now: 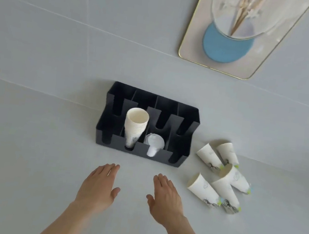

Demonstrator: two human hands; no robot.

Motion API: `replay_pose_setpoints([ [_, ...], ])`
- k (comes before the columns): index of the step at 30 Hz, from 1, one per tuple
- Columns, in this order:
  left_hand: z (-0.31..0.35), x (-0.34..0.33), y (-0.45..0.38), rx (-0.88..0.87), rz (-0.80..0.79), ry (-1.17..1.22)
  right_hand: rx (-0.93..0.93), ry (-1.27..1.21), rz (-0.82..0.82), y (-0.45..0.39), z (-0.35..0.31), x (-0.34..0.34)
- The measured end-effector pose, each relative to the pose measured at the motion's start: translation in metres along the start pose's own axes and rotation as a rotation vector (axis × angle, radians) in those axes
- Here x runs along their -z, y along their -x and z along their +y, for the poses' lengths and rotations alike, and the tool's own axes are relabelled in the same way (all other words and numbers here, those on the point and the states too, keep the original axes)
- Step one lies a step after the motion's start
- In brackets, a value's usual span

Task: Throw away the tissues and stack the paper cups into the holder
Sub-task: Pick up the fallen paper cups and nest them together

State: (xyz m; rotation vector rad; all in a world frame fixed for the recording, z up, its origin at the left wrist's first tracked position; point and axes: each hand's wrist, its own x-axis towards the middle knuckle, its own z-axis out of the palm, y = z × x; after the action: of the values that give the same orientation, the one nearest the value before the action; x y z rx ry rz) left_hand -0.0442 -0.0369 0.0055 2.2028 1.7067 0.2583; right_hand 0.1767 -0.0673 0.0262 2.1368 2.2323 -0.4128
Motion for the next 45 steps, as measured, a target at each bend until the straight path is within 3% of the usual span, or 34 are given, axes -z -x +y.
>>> replay_pose_setpoints([
  [11,0.164,-0.057,-0.081,-0.200,-0.143,0.000,-0.299,-0.119,0.063,0.021,0.187,0.024],
  [20,0.254,-0.096,-0.143,-0.269,-0.274,-0.046,-0.356,-0.212,0.097,-0.005,0.300,0.036],
  [27,0.274,-0.124,-0.162,-0.288,-0.356,-0.177,-0.321,-0.266,0.013,-0.034,0.327,0.020],
  [31,0.275,-0.133,-0.161,-0.288,-0.313,-0.214,-0.315,-0.290,-0.037,-0.039,0.327,0.012],
  [35,0.265,-0.139,-0.149,-0.262,-0.286,-0.115,-0.316,-0.318,-0.016,-0.037,0.326,0.004],
  [40,0.250,-0.125,-0.127,-0.082,-0.324,0.162,-0.329,-0.352,0.032,-0.036,0.325,-0.002],
  [45,0.252,-0.103,-0.115,-0.106,-0.186,0.250,-0.338,-0.368,0.057,-0.036,0.323,-0.008],
])
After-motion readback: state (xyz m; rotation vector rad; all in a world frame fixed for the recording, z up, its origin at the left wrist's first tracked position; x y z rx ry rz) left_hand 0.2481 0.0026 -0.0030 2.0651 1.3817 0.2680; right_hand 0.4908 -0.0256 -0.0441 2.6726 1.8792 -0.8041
